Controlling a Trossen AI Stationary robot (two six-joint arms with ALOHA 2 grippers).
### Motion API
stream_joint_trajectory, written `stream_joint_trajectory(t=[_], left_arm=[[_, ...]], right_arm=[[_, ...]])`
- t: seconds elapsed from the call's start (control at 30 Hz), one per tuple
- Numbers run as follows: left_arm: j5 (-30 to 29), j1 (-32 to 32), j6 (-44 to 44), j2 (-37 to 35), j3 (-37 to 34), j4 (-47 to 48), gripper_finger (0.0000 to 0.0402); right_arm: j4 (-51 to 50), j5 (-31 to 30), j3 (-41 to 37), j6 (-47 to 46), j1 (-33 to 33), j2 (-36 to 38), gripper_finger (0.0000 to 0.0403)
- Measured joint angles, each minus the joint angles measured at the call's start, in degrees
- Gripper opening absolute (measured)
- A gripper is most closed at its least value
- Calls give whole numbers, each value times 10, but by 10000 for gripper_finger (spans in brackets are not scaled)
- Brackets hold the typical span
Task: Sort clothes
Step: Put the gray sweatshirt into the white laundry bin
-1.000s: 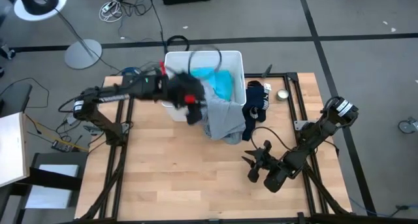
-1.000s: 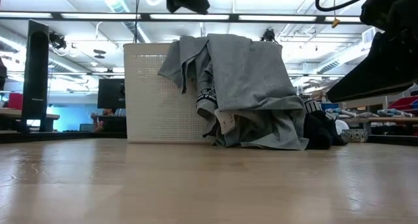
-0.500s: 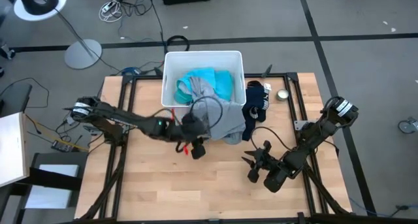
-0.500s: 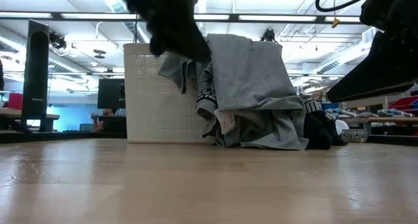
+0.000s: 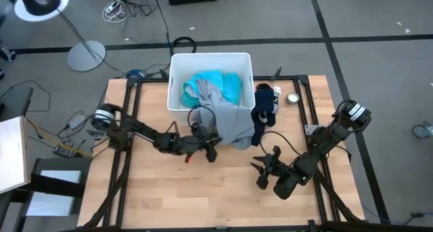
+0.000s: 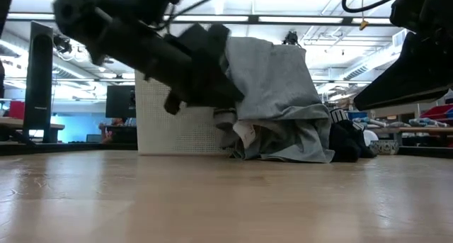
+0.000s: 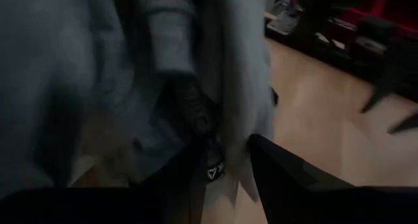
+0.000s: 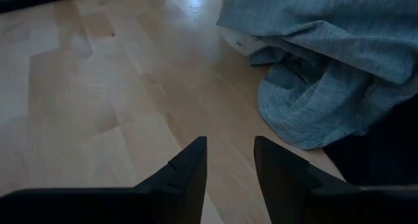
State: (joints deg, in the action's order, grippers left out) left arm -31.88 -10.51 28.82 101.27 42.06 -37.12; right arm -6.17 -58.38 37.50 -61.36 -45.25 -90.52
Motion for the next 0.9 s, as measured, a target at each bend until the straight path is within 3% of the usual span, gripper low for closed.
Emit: stream_joint_trajectory(t=[0.17,0.27,0.33,0.43,0.57,0.9], left_arm=[[2,26,-1,83,52,-46,122],[38,37,-2,117,92,-82,118],[63,41,-4,130,115,-82,93],[76,38,-70,133,147,-91,21],[82,27,-167,118,200,-100,4],[43,55,-422,30,380,111,1]], right_arm=[[1,-4,0,0,0,0,128],[1,-4,0,0,0,0,128],[1,-4,0,0,0,0,128],[1,-4,0,0,0,0,128],[1,-4,0,0,0,0,128],[1,-4,0,0,0,0,128]])
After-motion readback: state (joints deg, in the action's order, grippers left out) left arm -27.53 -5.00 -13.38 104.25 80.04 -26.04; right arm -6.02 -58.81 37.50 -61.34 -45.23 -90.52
